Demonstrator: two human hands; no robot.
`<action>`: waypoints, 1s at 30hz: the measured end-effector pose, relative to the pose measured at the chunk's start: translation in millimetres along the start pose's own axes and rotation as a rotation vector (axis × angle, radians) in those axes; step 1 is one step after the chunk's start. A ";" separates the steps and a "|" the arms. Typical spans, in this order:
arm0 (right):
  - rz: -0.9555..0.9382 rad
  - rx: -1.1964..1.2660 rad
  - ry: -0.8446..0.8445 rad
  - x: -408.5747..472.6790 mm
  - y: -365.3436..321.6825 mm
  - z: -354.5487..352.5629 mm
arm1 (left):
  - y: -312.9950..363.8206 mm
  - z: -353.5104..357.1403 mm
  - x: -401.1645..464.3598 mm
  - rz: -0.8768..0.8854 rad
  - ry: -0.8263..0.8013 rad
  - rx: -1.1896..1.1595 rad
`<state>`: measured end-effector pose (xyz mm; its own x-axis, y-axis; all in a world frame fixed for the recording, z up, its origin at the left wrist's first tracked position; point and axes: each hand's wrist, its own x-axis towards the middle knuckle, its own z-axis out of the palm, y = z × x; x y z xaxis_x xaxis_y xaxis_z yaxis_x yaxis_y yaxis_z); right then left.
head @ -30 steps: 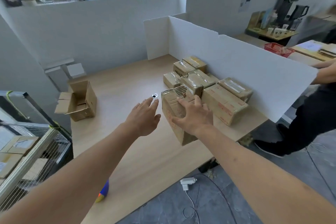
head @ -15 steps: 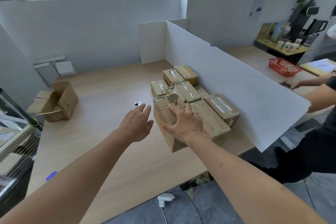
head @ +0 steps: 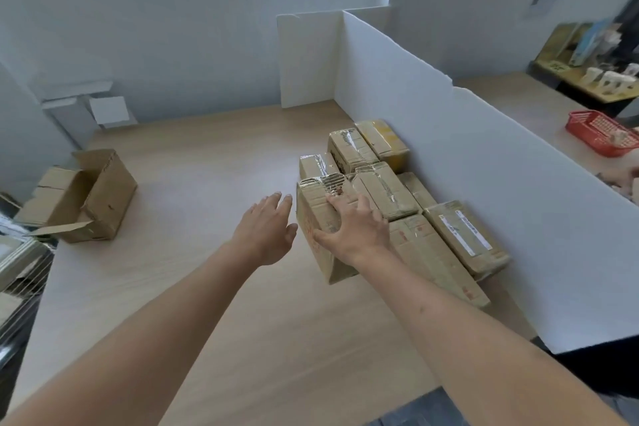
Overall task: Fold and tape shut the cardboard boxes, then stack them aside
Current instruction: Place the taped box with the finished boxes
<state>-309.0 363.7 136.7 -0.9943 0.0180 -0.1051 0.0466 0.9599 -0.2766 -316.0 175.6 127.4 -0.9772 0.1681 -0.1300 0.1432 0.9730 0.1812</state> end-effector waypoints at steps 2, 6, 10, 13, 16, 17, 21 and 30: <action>0.010 0.011 0.006 25.3 -10.8 8.1 | -12.8 1.8 24.6 -0.007 -0.016 -0.007; 0.021 -0.004 0.002 77.9 -29.5 24.3 | -33.8 2.9 69.0 -0.035 -0.028 -0.048; -0.012 0.015 0.002 132.7 -44.9 39.6 | -56.0 9.9 116.0 -0.084 -0.018 -0.077; -0.035 0.023 -0.013 177.7 -54.4 61.3 | -74.4 25.5 150.4 -0.141 0.005 -0.111; -0.043 0.056 -0.032 215.4 -64.5 90.6 | -94.2 49.6 175.8 -0.214 -0.003 -0.142; -0.045 0.061 -0.040 225.6 -67.1 99.8 | -100.9 58.0 182.8 -0.234 -0.017 -0.144; -0.044 0.046 -0.061 258.2 -75.2 135.7 | -124.0 87.5 207.2 -0.279 -0.070 -0.130; -0.021 -0.039 -0.042 300.5 -76.9 188.9 | -139.1 123.2 234.2 -0.293 -0.128 -0.181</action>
<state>-593.3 242.5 -54.1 -0.9901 -0.0129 -0.1395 0.0213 0.9702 -0.2415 -545.4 99.1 -48.3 -0.9435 -0.0838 -0.3205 -0.1809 0.9408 0.2866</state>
